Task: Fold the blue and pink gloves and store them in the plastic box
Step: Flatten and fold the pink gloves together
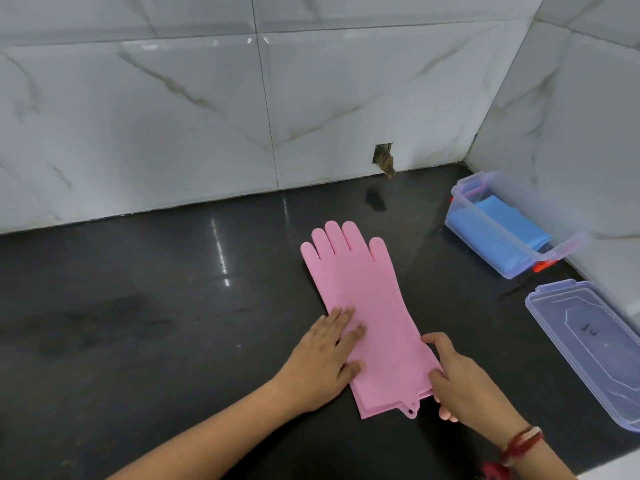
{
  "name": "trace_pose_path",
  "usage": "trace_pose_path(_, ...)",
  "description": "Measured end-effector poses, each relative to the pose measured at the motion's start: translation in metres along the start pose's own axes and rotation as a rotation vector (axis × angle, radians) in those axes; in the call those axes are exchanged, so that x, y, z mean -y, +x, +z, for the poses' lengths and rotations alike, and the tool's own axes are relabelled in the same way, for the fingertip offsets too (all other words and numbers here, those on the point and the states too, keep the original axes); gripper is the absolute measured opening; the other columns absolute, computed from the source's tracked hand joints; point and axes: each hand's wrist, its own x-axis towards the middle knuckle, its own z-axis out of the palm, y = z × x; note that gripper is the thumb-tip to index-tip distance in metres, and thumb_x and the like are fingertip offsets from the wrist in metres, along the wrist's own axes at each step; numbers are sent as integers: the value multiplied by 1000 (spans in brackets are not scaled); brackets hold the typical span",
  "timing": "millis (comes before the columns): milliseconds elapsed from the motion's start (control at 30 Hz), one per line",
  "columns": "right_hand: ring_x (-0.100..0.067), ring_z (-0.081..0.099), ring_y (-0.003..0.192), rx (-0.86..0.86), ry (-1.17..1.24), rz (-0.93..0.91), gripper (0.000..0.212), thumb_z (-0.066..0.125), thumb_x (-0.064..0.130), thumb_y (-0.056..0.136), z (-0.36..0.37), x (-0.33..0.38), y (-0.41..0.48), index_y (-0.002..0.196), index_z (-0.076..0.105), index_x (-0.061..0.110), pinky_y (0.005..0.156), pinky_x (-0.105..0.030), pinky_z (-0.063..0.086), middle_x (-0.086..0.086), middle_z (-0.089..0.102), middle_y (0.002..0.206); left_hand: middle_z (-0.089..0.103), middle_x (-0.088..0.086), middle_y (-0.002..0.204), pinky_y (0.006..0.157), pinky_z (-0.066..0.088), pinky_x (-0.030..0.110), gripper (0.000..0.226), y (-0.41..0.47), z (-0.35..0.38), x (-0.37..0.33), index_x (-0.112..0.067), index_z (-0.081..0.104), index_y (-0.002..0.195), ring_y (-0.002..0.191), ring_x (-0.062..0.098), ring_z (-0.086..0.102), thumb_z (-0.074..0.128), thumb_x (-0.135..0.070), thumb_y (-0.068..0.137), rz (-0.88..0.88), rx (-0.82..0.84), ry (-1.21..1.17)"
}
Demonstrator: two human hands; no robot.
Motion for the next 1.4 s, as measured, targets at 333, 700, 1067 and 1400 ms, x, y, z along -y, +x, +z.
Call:
trace_pose_path(333,-12,33,137,-87,-573,-550,60,46,8,89,-23,-17,8,135,40,47,111,-29,34,15,29,152,10,-2,159,120,0,34,61,-13,-14,1,-26,28,146,146,14,5,23,-58,94,121,5,25)
trace_pose_path(700,-9,36,135,-145,-561,-731,35,48,28,94,-18,-38,21,127,53,40,112,-26,29,17,44,143,28,-5,154,112,1,17,56,-5,-30,17,-28,37,144,145,11,14,47,-49,93,229,170,-53)
trace_pose_path(1067,-27,58,89,-168,469,-539,38,34,39,96,-30,17,50,105,59,11,79,-37,49,-11,62,97,61,-13,61,66,49,22,24,5,-28,11,-30,59,65,58,3,56,65,-44,83,-207,-203,-667)
trace_pose_path(1400,-17,57,78,-205,406,-425,41,45,24,97,-13,21,87,136,34,26,71,-24,45,-5,62,84,61,21,73,58,55,23,49,15,-19,6,7,60,75,63,16,61,58,-39,90,-595,-289,-1073)
